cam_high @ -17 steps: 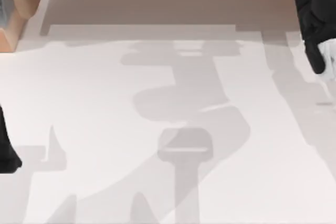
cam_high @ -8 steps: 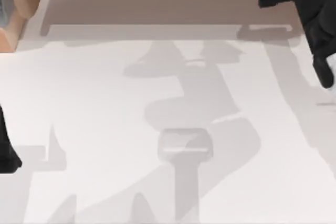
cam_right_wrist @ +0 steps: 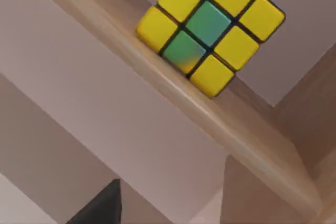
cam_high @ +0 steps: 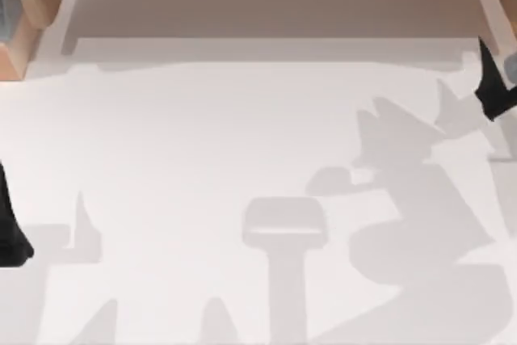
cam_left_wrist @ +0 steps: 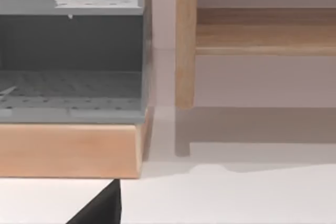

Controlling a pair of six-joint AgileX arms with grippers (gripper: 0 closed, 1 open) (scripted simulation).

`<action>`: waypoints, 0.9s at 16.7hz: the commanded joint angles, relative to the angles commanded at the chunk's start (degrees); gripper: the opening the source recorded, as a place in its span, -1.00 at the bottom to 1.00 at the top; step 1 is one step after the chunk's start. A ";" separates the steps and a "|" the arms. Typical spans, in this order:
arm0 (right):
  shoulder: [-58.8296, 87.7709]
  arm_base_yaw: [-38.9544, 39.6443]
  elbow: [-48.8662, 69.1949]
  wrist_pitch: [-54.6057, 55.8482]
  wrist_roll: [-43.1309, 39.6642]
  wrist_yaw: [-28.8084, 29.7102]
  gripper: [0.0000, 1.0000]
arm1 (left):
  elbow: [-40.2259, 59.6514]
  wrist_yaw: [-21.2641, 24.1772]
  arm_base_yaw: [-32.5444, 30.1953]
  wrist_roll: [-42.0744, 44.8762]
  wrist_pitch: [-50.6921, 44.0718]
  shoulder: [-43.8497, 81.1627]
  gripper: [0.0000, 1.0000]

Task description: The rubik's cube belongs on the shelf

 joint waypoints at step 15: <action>1.30 -38.49 -13.54 10.45 -50.87 -23.71 1.00 | 0.00 0.00 0.00 0.00 0.00 0.00 1.00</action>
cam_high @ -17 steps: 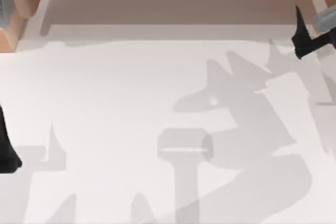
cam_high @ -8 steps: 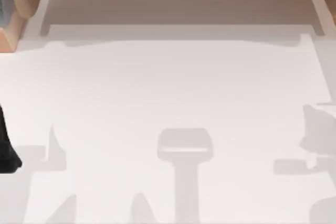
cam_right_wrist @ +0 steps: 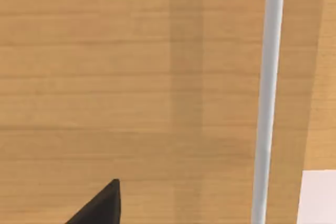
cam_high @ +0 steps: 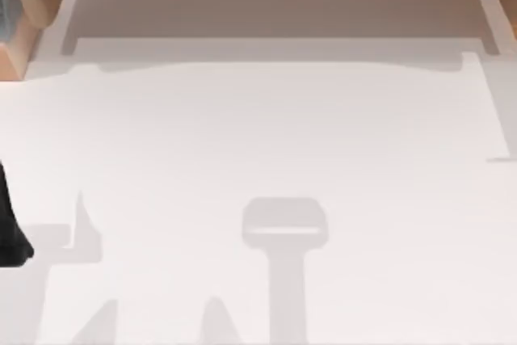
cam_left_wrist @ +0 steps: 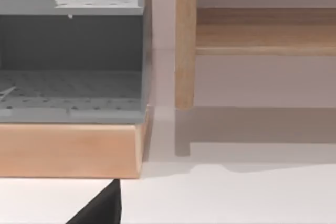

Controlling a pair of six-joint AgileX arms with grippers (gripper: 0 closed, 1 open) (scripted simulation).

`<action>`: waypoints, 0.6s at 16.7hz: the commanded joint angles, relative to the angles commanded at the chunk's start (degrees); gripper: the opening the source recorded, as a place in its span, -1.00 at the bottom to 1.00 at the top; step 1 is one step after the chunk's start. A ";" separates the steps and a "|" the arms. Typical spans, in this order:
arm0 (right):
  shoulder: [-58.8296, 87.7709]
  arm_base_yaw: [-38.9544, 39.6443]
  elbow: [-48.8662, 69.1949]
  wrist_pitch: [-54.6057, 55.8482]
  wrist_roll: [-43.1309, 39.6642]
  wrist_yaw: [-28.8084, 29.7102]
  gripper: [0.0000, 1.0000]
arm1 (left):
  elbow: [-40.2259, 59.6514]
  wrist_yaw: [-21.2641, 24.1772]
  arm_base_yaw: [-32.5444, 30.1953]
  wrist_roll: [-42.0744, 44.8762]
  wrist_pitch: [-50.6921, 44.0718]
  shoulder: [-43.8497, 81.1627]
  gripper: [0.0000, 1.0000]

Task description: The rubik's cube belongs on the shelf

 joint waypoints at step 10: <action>1.36 0.97 3.72 -1.95 -1.27 2.21 1.00 | 0.00 0.00 0.00 0.00 0.00 0.00 1.00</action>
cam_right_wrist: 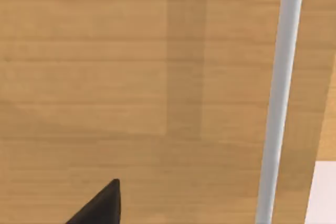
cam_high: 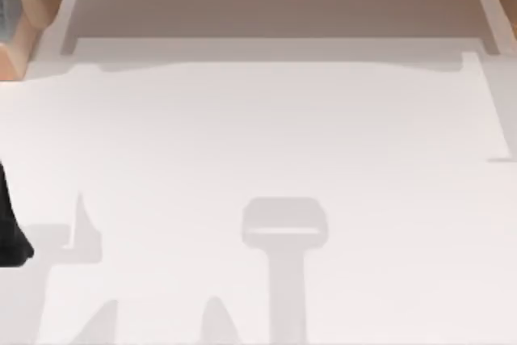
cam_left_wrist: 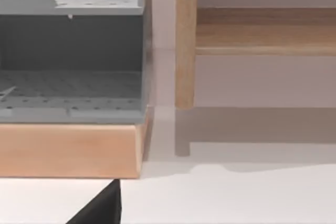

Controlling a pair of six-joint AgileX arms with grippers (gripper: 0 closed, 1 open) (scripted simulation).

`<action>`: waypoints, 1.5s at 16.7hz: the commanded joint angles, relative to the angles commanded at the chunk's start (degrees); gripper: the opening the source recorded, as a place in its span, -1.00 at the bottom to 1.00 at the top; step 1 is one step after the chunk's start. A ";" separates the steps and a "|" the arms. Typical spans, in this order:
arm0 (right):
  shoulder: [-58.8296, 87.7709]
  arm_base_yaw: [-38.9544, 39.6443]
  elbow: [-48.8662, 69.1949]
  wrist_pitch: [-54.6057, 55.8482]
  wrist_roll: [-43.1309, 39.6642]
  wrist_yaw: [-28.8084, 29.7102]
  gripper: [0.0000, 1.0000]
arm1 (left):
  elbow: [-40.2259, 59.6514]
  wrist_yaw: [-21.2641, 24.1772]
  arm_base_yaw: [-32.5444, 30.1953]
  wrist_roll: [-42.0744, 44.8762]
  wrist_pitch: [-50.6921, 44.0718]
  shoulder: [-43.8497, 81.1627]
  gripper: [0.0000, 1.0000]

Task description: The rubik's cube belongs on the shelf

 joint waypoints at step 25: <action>0.64 1.26 1.82 -1.20 -0.01 1.26 -1.00 | 0.00 0.00 0.00 0.00 0.00 0.00 1.00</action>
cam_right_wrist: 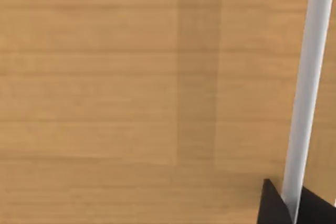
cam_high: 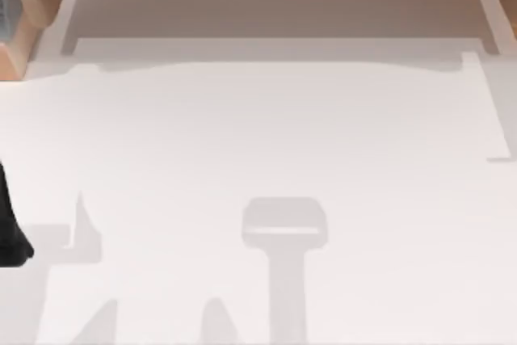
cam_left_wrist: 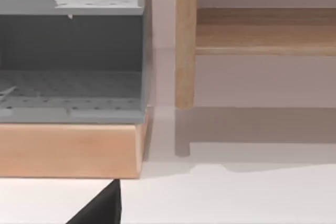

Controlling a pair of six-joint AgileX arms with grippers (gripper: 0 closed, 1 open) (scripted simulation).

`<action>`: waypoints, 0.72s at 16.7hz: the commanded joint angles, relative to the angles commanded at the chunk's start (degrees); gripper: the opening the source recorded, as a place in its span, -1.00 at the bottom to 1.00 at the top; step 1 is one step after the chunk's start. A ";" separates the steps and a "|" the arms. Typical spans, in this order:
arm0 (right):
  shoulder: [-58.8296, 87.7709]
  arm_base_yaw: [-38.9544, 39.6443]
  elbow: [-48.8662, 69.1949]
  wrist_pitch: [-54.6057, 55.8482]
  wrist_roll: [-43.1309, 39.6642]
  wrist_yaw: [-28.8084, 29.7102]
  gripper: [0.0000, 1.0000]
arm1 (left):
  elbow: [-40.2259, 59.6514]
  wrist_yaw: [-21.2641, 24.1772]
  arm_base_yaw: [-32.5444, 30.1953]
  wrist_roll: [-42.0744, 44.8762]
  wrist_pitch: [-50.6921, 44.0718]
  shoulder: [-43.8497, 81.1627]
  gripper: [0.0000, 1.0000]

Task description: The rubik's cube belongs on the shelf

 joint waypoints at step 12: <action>4.83 6.57 12.52 -8.11 0.01 6.78 -1.00 | 0.00 0.00 0.00 0.00 0.00 0.00 1.00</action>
